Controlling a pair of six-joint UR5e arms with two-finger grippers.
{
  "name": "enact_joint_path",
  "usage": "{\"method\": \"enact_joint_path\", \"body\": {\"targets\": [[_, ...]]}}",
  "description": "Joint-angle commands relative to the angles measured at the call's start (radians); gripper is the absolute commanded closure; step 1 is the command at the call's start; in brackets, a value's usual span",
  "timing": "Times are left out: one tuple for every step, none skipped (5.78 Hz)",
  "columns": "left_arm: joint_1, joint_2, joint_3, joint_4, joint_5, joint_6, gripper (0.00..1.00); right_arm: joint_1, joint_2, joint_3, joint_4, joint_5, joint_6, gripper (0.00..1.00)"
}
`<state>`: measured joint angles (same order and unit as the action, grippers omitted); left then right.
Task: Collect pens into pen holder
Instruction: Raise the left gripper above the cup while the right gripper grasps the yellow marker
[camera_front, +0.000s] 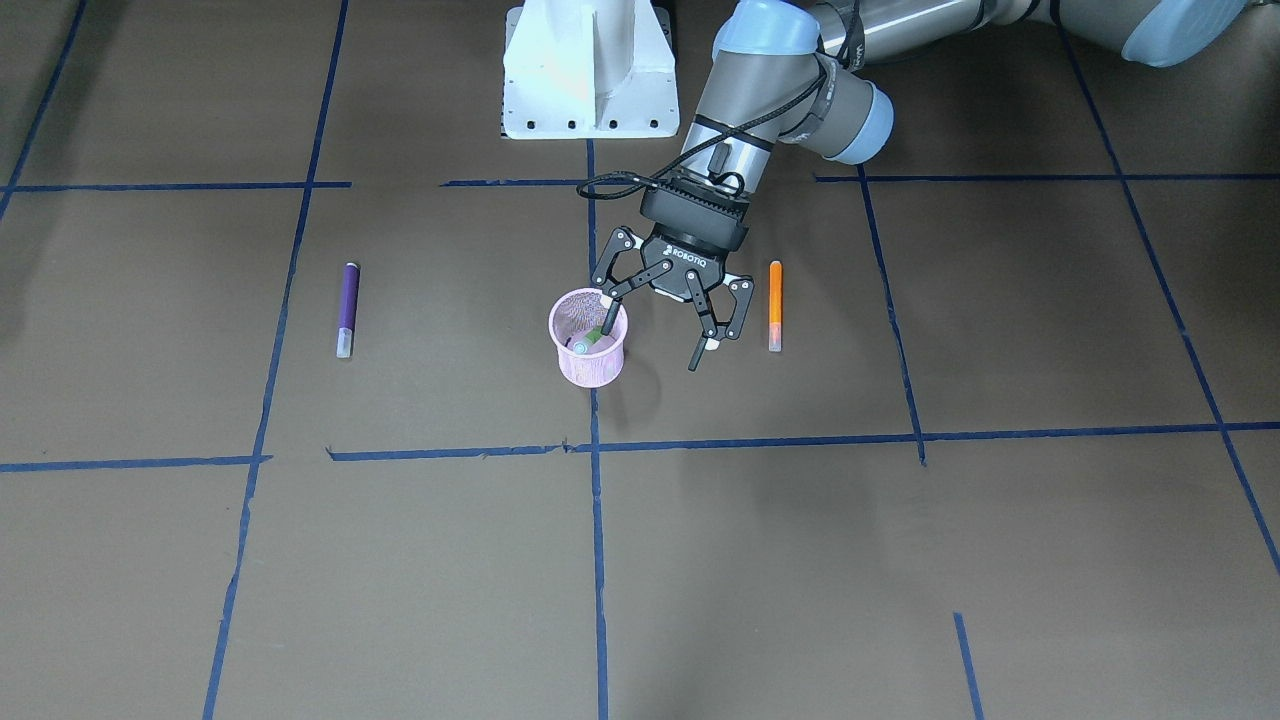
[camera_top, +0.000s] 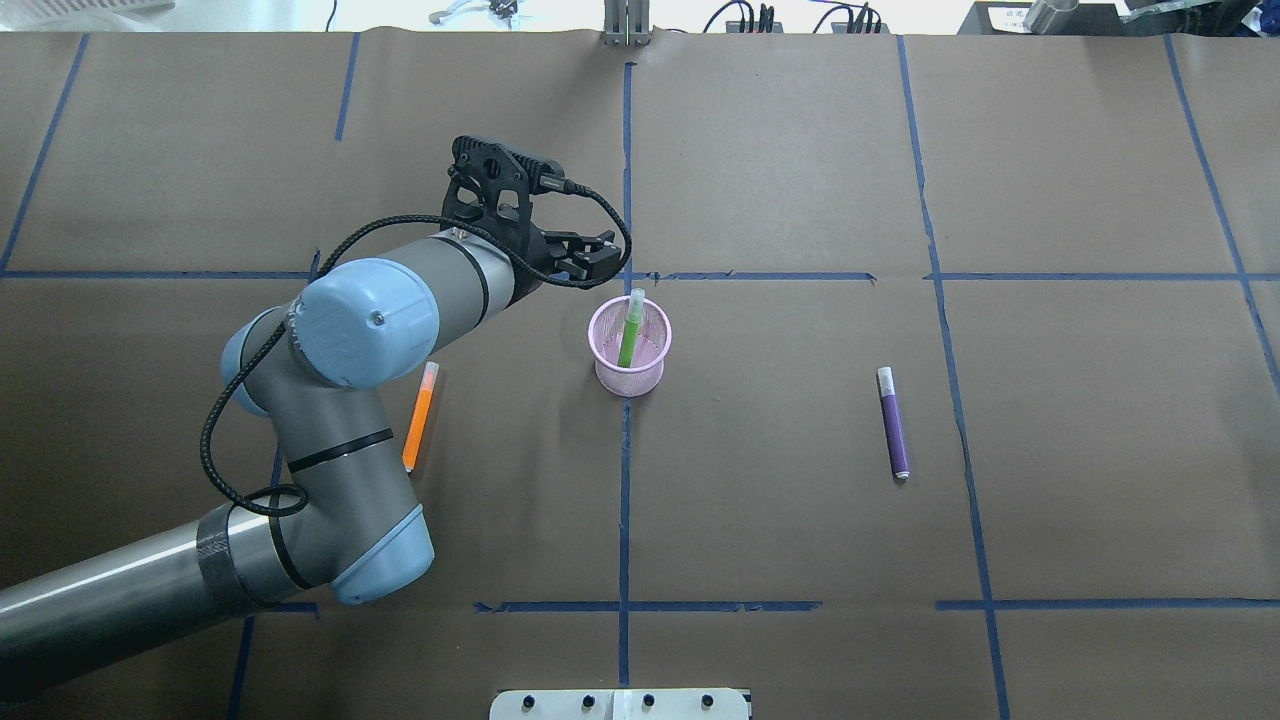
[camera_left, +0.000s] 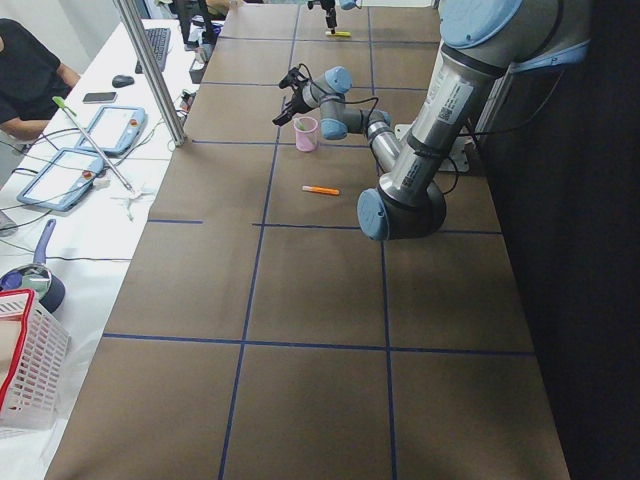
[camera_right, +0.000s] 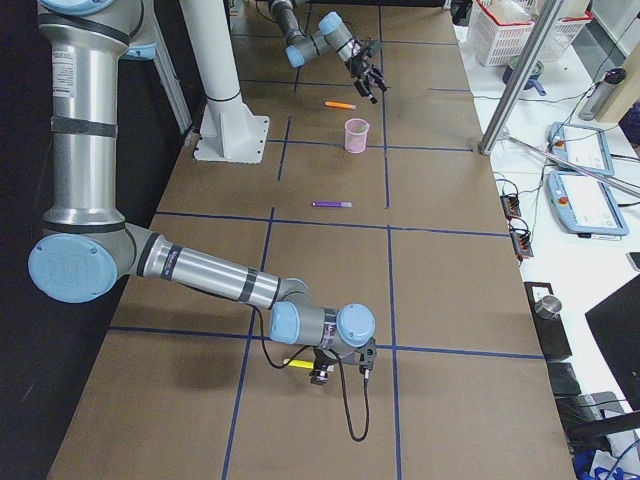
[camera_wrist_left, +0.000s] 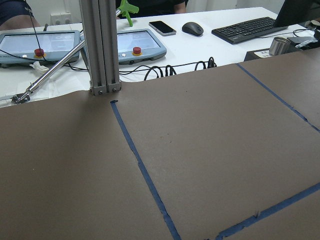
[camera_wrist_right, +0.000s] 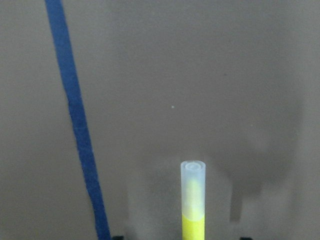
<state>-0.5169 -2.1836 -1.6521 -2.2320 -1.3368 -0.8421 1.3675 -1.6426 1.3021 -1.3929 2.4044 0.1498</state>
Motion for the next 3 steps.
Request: {"method": "enact_joint_path", "body": {"targets": [[0.001, 0.005, 0.002, -0.003, -0.001, 0.0, 0.01, -0.004, 0.001, -0.014, 0.0, 0.005, 0.008, 0.23], [0.002, 0.005, 0.002, -0.003, -0.001, 0.0, 0.01, -0.004, 0.001, -0.024, 0.002, 0.004, 0.007, 0.24], [0.002, 0.005, 0.002, -0.003, -0.001, 0.0, 0.01, -0.004, 0.003, -0.03, 0.002, 0.004, 0.007, 0.26]]}}
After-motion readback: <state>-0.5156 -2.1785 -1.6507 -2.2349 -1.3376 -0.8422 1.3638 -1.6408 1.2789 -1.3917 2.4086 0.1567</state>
